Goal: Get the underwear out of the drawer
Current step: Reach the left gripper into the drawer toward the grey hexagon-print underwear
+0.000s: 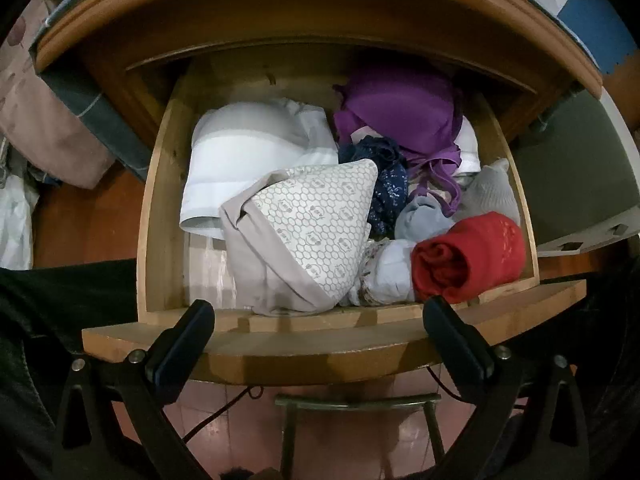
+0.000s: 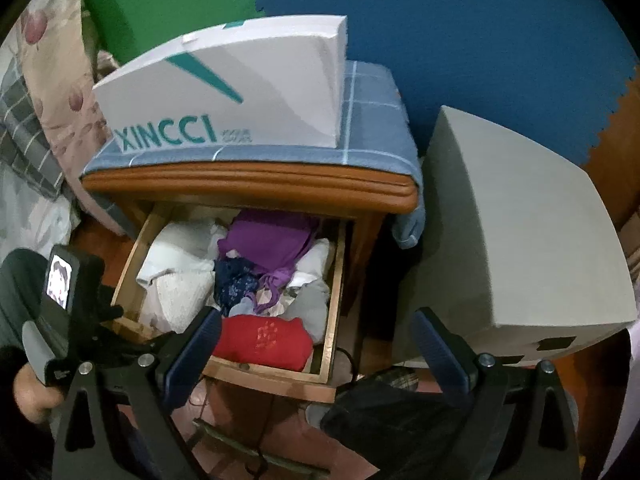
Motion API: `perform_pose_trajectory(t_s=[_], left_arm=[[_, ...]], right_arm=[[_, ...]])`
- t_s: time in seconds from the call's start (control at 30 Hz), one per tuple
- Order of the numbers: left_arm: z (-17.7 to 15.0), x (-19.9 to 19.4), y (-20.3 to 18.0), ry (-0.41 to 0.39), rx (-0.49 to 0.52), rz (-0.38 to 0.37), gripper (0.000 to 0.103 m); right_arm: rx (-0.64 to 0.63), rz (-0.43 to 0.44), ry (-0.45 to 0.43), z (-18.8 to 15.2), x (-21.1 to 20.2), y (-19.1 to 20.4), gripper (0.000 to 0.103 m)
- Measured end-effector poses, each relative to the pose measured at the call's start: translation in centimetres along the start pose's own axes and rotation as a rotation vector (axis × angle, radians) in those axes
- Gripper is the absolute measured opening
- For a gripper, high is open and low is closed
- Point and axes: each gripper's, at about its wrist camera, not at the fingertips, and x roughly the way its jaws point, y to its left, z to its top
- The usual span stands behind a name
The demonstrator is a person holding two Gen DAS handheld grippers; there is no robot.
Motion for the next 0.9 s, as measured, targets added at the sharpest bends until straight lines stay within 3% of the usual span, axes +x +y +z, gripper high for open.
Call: perform_pose_trajectory(t_s=[0.27,0.33,0.37,0.47,0.53,0.57,0.63,0.67,0.8,0.9], left_arm=[[1.0,0.6,0.9,-0.091,0.003,-0.054,0.102],[1.4,1.0,1.1,-0.100,0.007,-0.065,0.102],[1.2,1.0,1.1,-0.105,0.008,-0.068,0.102],[0.8,1.2,1.2,-0.134,0.016,-0.079,0.102],[0.8,1.4,1.1,-0.144,0.017,-0.076,0.102],[1.1,1.4,1.1,-0.149,0.016,-0.071,0.102],[1.4,1.8,1.0,-0.154,0.013,-0.062,0.102],[1.3,1.7,0.9,-0.155,0.013,-0.060,0.102],[0.8,0.9,1.0,-0.178,0.002,-0.018,0.102],[1.2,0.1,1.0,-0.243,-0.009,0.012,0.102]], right_arm=[[-0.024,0.004,0.010,-0.9,2.3,0.6,0.098],[-0.013,0.008,-0.037,-1.1,1.8,0.6,0.098],[0.002,0.003,-0.104,-1.0,0.5,0.6,0.098],[0.014,0.033,-0.468,-1.6,-5.9,0.4,0.099],[0.018,0.020,-0.623,-2.5,-6.7,0.8,0.103],[-0.003,0.011,-0.605,-2.2,-5.9,1.4,0.103],[-0.117,0.040,-0.409,-0.7,-2.2,3.4,0.103],[-0.146,0.055,-0.354,-0.4,-0.6,4.2,0.103],[-0.103,0.063,-0.291,-1.2,3.4,4.1,0.103],[-0.091,0.011,-0.258,-2.0,5.0,2.8,0.103]])
